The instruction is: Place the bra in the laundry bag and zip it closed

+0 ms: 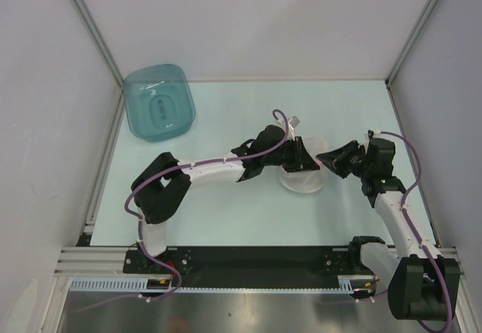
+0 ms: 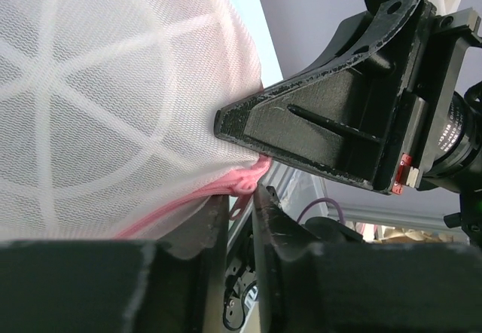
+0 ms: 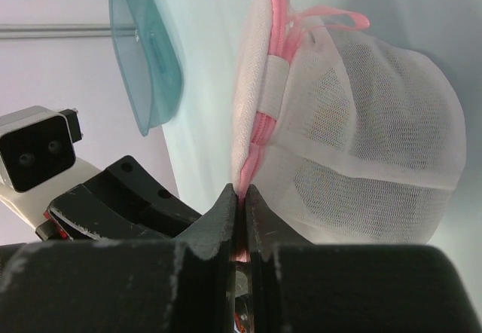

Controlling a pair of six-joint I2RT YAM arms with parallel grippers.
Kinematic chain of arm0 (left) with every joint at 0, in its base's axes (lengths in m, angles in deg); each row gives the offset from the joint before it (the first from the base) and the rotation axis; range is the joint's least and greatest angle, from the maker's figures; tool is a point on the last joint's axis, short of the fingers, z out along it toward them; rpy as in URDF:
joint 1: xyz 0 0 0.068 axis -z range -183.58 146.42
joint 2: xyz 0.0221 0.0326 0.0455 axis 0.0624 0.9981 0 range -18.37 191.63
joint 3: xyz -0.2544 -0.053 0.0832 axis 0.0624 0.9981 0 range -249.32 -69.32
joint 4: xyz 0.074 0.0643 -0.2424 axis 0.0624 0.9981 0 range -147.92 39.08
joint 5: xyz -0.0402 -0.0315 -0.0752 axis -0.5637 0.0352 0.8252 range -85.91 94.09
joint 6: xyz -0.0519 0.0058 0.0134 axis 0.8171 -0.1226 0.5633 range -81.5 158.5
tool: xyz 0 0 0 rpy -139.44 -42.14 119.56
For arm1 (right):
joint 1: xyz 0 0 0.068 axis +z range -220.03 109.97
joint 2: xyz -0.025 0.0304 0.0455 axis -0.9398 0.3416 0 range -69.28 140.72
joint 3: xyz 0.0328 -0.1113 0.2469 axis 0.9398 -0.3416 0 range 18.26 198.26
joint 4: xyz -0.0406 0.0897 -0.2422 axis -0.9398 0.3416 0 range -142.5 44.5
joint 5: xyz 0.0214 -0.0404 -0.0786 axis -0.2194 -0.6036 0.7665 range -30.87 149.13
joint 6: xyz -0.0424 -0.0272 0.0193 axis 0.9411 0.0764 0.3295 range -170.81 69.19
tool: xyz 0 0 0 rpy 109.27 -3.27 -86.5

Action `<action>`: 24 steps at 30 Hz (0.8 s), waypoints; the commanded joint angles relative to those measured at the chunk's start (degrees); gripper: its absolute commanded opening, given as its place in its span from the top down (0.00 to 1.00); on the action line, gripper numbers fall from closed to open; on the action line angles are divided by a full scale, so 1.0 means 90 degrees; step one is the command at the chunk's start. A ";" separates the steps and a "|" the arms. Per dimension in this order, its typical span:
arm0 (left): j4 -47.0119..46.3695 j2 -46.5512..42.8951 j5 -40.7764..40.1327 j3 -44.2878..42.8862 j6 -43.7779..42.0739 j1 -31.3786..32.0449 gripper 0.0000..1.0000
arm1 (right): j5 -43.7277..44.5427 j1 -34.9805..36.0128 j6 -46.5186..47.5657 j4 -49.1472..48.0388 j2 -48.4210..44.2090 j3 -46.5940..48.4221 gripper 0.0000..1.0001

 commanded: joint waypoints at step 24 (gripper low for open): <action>0.1548 -0.1089 0.0333 0.0739 -0.2650 -0.0756 1.00 | -0.0403 -0.0559 0.1966 -0.0358 0.1253 0.1079 1.00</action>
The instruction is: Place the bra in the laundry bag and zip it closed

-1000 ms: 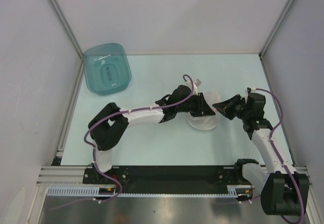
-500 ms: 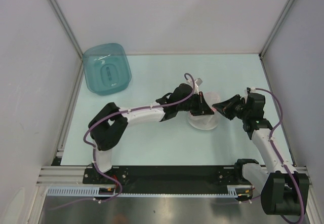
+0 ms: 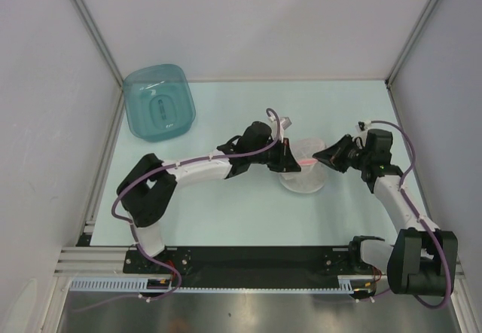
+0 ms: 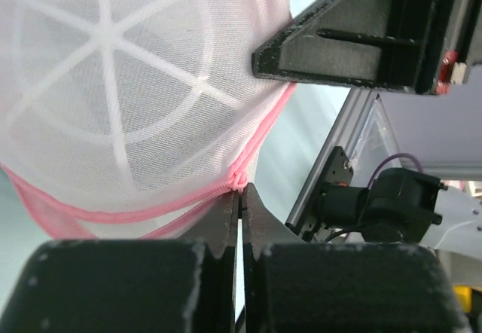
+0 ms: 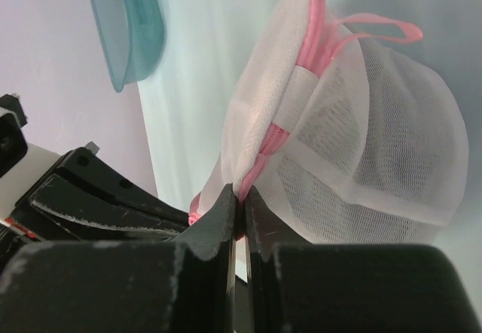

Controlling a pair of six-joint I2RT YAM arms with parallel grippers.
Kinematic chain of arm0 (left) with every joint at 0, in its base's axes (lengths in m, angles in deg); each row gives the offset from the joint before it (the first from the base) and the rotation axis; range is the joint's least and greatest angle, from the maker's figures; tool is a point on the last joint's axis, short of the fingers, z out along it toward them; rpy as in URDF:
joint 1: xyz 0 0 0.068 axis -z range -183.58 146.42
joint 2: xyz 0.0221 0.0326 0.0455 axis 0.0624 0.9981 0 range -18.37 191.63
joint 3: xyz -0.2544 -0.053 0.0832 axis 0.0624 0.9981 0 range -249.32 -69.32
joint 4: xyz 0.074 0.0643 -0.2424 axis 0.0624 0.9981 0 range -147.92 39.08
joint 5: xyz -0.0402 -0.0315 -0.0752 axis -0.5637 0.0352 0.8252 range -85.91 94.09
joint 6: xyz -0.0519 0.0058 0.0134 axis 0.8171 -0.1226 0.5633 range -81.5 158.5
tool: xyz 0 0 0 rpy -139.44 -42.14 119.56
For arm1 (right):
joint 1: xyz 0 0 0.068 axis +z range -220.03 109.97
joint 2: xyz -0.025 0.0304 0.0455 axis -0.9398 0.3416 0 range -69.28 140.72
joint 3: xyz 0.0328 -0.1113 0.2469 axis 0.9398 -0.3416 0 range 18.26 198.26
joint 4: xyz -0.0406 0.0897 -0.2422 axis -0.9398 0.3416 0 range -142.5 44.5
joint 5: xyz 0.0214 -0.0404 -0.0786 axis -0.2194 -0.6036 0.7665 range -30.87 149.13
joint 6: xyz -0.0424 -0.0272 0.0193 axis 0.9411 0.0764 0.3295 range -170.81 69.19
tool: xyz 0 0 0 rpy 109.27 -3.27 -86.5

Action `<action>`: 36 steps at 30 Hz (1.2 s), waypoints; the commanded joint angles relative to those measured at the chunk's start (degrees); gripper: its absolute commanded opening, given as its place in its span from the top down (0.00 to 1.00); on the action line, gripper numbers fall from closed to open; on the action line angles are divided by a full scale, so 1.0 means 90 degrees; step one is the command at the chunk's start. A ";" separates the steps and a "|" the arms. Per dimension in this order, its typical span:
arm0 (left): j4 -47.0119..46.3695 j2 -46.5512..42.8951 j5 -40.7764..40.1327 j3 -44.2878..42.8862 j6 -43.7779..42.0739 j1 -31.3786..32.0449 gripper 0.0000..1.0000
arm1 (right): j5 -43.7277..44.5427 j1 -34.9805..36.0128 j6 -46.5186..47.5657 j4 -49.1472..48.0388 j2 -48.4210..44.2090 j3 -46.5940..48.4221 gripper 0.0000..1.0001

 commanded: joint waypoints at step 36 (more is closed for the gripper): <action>-0.0901 -0.0170 0.0782 0.0061 0.0642 0.0562 1.00 | 0.1483 -0.0030 -0.1720 0.2971 -0.3300 -0.0069 0.32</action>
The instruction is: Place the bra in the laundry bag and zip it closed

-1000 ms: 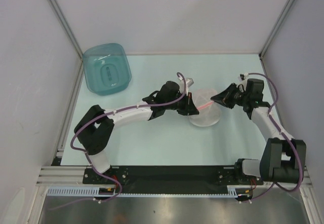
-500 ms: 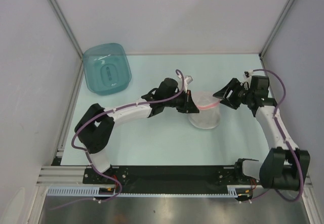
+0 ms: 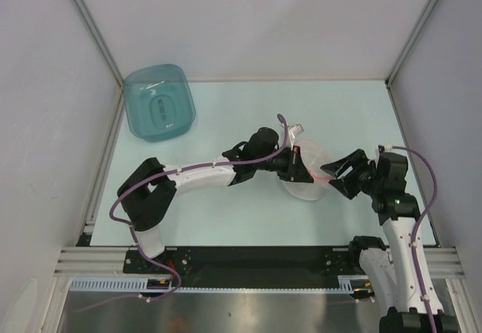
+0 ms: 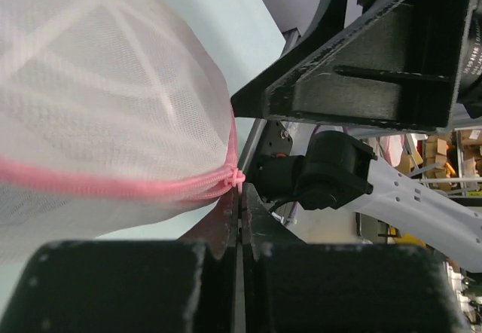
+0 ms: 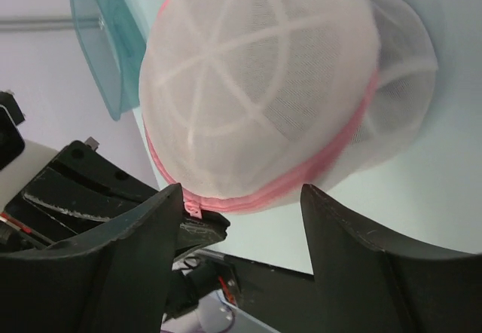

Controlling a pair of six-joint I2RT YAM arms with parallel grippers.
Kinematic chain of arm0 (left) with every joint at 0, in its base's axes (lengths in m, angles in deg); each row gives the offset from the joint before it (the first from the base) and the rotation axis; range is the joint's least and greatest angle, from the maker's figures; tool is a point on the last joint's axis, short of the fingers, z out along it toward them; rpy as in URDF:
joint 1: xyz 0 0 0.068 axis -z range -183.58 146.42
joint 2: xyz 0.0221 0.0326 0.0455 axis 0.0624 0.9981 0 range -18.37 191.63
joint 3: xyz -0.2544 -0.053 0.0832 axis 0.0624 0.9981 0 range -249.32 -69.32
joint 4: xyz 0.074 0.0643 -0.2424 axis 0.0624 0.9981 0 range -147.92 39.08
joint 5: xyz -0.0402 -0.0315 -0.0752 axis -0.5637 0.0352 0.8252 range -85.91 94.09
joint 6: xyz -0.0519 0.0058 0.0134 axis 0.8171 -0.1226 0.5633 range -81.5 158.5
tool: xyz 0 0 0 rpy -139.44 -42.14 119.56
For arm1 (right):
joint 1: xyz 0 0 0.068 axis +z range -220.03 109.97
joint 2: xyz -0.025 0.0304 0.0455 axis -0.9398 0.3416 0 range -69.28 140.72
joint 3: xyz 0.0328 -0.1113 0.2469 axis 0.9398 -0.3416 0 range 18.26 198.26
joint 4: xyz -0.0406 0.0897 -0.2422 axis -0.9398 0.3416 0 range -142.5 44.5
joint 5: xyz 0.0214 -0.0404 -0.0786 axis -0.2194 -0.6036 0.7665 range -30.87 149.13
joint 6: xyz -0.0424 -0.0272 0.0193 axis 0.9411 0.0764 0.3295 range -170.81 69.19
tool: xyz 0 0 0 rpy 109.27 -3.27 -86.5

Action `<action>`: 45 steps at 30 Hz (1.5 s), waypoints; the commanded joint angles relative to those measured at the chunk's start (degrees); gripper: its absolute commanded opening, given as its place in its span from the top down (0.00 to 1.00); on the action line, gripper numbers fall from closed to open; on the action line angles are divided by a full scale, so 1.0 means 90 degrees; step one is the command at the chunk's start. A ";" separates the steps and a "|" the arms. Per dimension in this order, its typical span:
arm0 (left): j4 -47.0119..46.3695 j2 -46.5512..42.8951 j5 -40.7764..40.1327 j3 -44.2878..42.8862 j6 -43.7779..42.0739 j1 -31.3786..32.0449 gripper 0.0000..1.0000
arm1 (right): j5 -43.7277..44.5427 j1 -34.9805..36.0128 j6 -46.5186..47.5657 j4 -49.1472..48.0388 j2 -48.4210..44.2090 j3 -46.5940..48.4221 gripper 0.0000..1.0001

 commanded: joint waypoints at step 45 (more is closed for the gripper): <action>-0.0012 -0.0987 0.0109 0.1209 -0.0157 -0.0587 1.00 | -0.0428 0.0428 0.0301 -0.2893 0.3973 0.1614 1.00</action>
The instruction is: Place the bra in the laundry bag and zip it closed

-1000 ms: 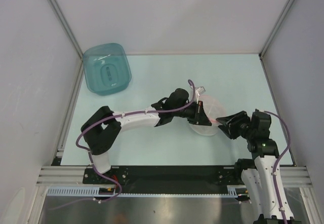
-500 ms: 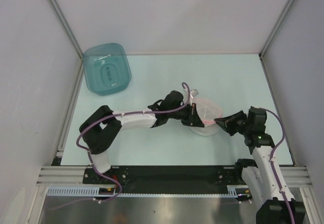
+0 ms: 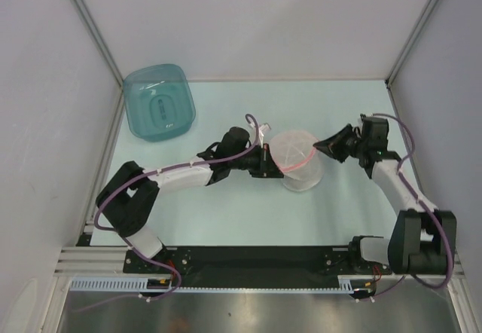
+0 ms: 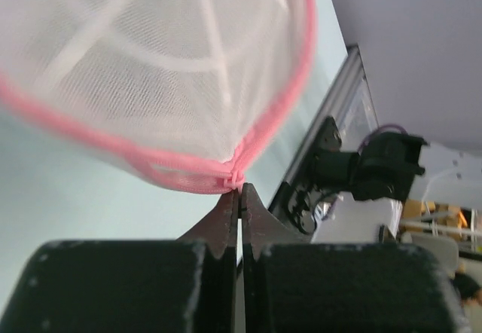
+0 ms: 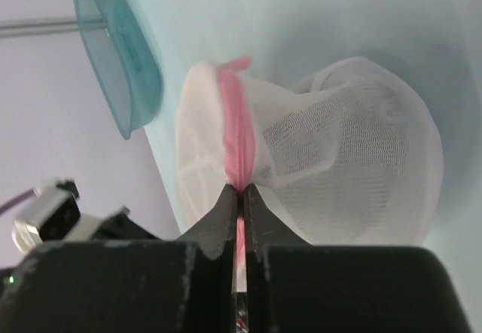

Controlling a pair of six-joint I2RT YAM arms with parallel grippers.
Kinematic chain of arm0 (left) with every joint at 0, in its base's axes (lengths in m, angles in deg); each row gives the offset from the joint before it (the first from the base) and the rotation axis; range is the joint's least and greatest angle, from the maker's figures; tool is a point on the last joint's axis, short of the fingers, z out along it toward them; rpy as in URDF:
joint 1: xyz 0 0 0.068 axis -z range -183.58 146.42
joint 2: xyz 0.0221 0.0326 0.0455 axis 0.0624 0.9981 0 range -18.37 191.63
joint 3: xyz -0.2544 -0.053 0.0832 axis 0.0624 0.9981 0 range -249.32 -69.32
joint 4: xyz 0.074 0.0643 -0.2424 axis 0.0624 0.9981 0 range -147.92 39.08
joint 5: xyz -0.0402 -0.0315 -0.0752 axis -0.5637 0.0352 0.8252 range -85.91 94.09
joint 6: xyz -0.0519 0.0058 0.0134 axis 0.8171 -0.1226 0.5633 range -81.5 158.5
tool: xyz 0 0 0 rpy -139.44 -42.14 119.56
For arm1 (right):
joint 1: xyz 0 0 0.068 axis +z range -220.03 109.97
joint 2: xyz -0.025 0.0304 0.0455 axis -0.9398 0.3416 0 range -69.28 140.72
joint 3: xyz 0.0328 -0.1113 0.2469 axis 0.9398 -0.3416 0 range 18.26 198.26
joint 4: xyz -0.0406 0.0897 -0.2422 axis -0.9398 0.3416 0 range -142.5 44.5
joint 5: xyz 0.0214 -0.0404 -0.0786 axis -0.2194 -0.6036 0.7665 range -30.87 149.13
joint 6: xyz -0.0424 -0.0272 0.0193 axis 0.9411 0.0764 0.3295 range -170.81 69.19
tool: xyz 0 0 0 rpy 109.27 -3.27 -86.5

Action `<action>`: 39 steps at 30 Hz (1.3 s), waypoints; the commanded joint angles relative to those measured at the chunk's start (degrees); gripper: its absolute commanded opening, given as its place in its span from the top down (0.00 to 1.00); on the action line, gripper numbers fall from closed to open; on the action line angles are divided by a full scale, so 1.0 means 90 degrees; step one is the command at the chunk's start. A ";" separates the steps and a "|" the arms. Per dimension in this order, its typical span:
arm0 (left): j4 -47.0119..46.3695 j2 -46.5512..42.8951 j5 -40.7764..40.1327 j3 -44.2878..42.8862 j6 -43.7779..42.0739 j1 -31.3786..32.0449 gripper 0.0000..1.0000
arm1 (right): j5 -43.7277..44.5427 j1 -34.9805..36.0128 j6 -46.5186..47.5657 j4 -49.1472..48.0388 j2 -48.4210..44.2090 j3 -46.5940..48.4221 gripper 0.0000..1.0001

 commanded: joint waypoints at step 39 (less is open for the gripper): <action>-0.1096 0.0850 0.0400 -0.0735 0.0976 0.0947 1.00 | 0.0254 0.0997 -0.1223 -0.1521 -0.1373 -0.1728 0.66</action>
